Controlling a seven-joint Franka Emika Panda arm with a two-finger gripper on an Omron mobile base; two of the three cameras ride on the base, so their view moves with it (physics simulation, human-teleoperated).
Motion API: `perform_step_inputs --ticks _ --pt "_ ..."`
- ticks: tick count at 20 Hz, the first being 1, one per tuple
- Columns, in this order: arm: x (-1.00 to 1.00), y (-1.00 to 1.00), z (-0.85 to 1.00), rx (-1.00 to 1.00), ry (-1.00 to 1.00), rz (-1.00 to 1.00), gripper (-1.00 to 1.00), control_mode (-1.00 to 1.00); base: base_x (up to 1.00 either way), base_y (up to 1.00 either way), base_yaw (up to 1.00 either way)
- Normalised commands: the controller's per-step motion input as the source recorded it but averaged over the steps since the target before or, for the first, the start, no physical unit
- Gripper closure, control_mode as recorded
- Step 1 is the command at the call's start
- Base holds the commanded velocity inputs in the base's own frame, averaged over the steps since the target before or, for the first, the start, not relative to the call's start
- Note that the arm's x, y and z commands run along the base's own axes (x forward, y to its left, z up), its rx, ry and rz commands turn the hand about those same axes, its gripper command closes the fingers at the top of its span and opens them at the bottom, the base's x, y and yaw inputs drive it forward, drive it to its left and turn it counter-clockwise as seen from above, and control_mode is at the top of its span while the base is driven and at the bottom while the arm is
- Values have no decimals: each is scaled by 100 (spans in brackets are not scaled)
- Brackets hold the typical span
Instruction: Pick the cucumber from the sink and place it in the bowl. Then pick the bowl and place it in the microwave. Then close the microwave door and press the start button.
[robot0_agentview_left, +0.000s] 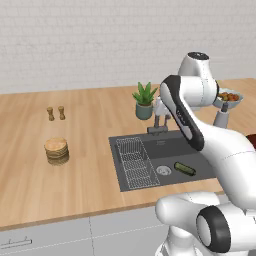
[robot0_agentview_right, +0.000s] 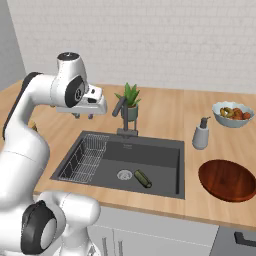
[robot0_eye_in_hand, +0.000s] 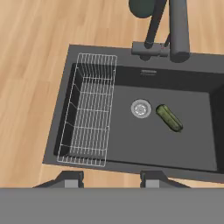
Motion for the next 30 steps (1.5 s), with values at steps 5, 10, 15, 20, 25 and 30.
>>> perform_step_inputs --ticks 5,10,15,20,25,30 --pt "-2 -43 -29 -3 8 2 -100 -100 0 0 0" --pt "-5 -100 -57 19 -6 19 -100 -100 0 0 0" --pt "-1 -100 -88 26 -1 34 -100 -100 0 0 0" --pt "6 -100 -85 23 1 32 -100 -100 0 0 0" --pt "35 -87 -70 12 12 32 -100 -100 0 0 0" --pt "33 -20 -53 8 23 20 -100 -100 0 0 0"
